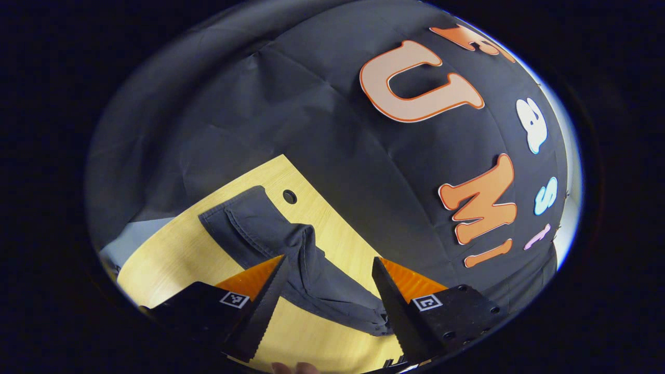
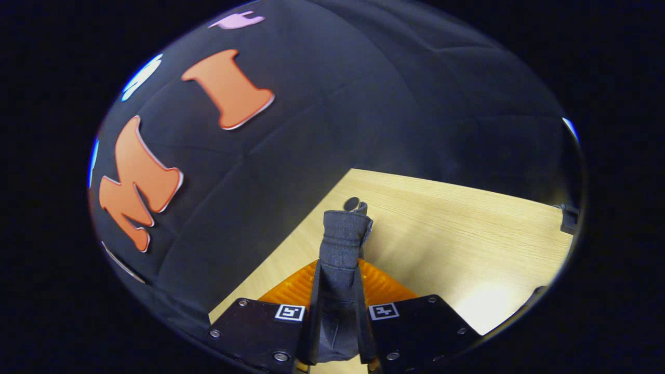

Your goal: Grasp the waist and the cuffs of the jeans and fold them to make the two legs overlap; first hold the waist and fold one-third of the jeans toward the cuffs, then hold the cuffs and fold the remaining one-third in the same direction to finish folding.

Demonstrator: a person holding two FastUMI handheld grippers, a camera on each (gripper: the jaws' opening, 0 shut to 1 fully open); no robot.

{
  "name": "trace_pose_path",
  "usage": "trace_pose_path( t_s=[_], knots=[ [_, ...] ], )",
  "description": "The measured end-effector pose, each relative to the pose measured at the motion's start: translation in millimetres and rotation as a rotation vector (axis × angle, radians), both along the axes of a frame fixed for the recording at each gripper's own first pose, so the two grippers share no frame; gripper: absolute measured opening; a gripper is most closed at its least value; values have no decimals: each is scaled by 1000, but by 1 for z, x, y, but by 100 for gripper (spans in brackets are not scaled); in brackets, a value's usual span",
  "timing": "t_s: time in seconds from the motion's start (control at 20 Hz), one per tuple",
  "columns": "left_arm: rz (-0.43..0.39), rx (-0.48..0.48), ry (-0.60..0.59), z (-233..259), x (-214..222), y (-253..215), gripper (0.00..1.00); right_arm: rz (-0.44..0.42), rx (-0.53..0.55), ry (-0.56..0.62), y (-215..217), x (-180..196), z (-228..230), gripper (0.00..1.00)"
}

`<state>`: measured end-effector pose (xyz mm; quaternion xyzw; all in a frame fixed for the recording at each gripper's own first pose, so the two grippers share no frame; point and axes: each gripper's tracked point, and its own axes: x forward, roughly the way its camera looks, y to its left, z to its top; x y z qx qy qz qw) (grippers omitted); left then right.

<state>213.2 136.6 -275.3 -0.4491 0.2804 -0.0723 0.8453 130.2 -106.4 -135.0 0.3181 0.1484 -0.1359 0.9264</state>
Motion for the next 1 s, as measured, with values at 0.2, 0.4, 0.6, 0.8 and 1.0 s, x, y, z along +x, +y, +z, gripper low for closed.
trace_pose_path(
  t_s=[0.2, 0.4, 0.6, 0.8, 1.0],
  knots=[
    [-45, -34, -38, -5, 12, 21, 98, 83, -104, -48, 73, 6, 40, 30],
    [-49, -50, -33, -19, 16, 45, 98, 234, -158, -60, 184, 22, 44, 31],
    [-45, -77, -43, -22, 13, 68, 98, 457, -246, -35, 285, 30, 14, 30],
    [-28, -70, -34, -26, 10, 85, 98, 630, -289, 63, 365, 24, -58, 30],
    [2, -78, -21, -30, 7, 97, 98, 757, -183, 238, 402, 14, -128, 30]
  ],
)
